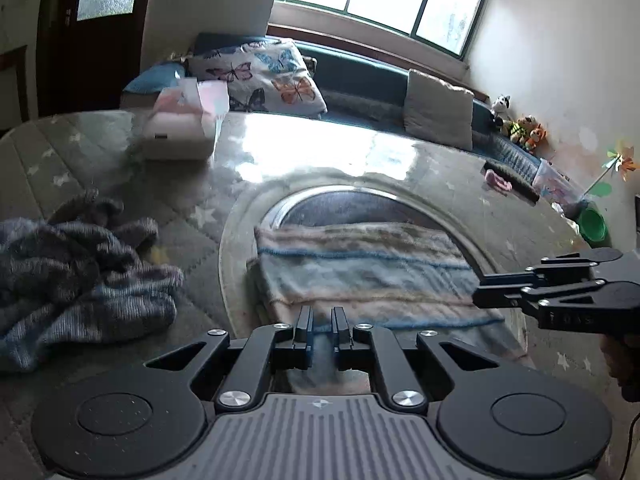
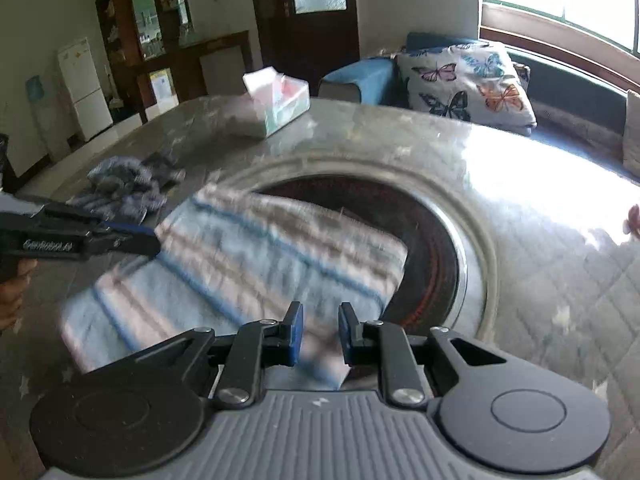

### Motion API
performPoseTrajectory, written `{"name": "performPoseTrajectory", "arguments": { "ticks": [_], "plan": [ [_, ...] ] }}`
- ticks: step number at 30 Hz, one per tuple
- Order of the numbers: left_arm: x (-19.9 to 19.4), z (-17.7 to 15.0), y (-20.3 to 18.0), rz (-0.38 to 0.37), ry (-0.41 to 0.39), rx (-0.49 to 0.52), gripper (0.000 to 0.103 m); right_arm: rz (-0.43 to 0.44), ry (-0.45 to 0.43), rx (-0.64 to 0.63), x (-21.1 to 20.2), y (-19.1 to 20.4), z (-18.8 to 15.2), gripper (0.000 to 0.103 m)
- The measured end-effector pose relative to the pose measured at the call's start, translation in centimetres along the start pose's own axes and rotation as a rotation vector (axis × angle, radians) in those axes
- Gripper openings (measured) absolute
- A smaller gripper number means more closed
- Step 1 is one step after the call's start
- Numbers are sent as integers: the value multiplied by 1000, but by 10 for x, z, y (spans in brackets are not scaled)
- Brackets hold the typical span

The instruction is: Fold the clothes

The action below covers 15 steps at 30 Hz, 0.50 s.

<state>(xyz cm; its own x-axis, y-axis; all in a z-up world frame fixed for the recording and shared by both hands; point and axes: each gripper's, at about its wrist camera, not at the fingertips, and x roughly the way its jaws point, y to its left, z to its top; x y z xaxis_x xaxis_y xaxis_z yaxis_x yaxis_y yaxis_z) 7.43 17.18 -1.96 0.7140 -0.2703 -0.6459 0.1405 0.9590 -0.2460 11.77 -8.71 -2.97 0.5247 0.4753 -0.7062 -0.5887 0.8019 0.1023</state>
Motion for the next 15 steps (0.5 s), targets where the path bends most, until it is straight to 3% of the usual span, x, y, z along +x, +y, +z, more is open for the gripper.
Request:
{"name": "performPoseTrajectory", "arguments": {
  "ticks": [7, 12, 15],
  "plan": [
    [11, -2, 8, 23, 34, -13, 10, -42, 18, 33, 30, -15, 12, 18],
    [0, 1, 11, 33, 20, -36, 10, -31, -11, -28, 9, 2, 11, 19],
    [-5, 1, 13, 52, 27, -58, 12, 29, -15, -102, -6, 28, 8, 20]
  ]
}}
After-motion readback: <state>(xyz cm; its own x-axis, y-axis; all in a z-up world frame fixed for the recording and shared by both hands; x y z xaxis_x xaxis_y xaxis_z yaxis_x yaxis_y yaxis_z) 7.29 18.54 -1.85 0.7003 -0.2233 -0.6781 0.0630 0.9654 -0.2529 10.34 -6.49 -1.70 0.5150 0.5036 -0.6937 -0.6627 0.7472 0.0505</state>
